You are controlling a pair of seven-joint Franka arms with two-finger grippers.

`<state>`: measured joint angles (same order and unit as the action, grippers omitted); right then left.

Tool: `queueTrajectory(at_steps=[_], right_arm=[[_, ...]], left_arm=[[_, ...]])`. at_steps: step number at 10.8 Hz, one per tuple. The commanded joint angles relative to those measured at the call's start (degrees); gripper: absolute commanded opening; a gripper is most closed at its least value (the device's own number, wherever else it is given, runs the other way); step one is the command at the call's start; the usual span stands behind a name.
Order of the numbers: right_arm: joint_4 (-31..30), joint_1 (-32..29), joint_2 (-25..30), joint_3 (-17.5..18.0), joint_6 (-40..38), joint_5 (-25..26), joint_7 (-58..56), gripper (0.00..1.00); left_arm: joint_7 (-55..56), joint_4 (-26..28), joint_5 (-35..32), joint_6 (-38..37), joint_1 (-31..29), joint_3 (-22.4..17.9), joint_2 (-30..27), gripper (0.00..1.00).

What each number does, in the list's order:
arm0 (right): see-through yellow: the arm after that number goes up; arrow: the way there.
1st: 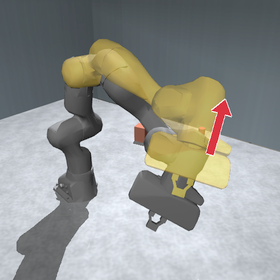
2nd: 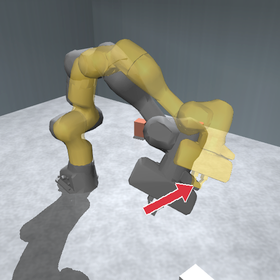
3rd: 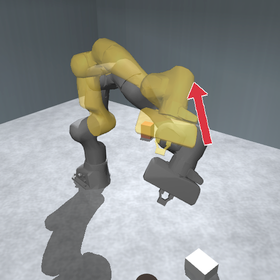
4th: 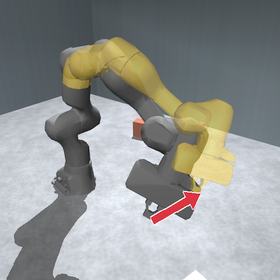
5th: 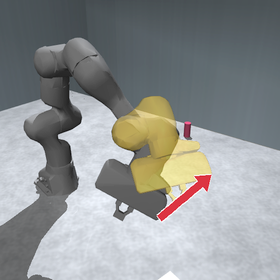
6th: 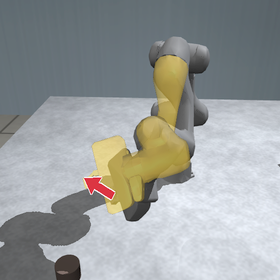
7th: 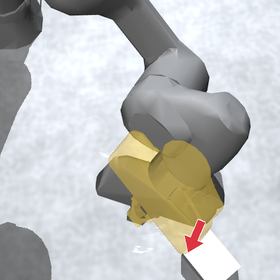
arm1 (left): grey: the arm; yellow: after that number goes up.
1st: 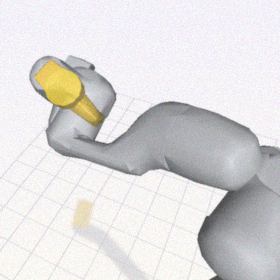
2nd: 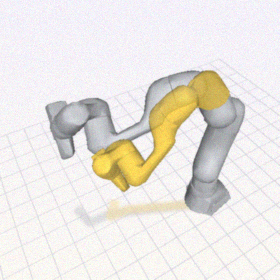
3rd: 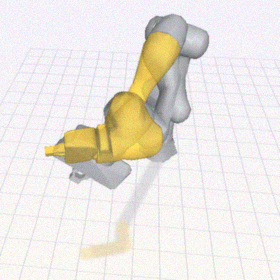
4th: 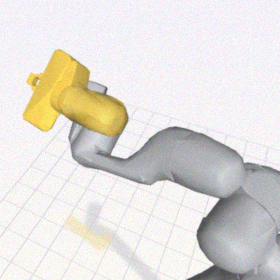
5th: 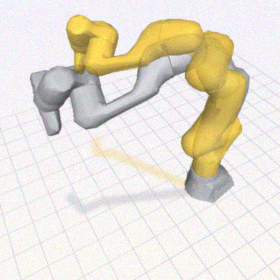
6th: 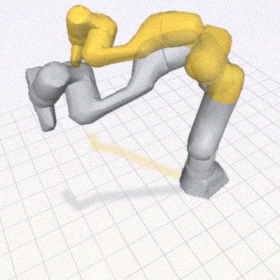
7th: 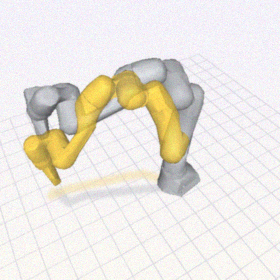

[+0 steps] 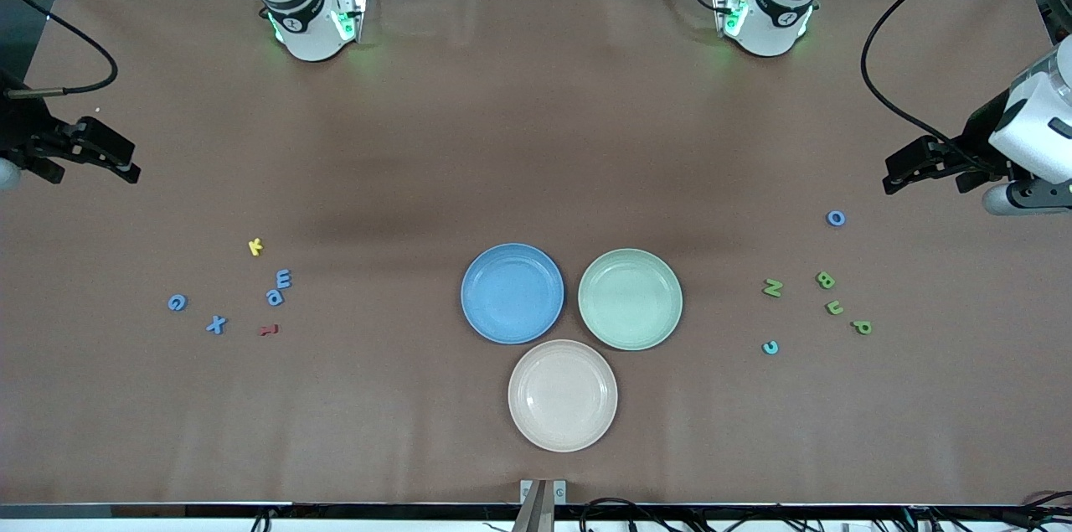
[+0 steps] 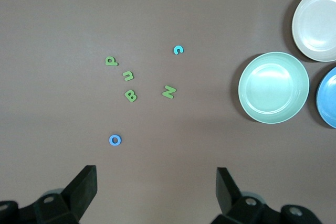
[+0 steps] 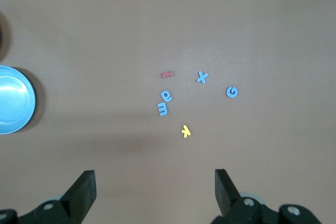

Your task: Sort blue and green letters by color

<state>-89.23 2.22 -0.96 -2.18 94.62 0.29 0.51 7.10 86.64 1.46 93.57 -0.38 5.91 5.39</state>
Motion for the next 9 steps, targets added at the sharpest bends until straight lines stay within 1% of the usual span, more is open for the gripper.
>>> queueTrajectory(at_steps=[1,4,7,9], right_arm=[[1.2,0.4,-0.4,-0.3,-1.1,1.5,0.5,1.0],[1.2,0.2,-0.4,-0.7,-2.2,1.5,0.3,1.0],[1.2,0.2,-1.1,-0.5,-1.5,1.6,0.3,1.0],[-0.4,0.5,-4.4,-0.5,0.6,1.6,0.3,1.0]], left_arm=[[0.7,-0.2,-0.5,0.0,-0.3,0.5,0.1,1.0],[0.6,-0.2,-0.5,0.0,-0.3,0.5,0.1,1.0],[0.8,-0.2,-0.3,0.0,-0.4,0.5,0.3,1.0],[1.0,-0.2,-0.4,0.7,-0.2,0.3,2.6,1.0]])
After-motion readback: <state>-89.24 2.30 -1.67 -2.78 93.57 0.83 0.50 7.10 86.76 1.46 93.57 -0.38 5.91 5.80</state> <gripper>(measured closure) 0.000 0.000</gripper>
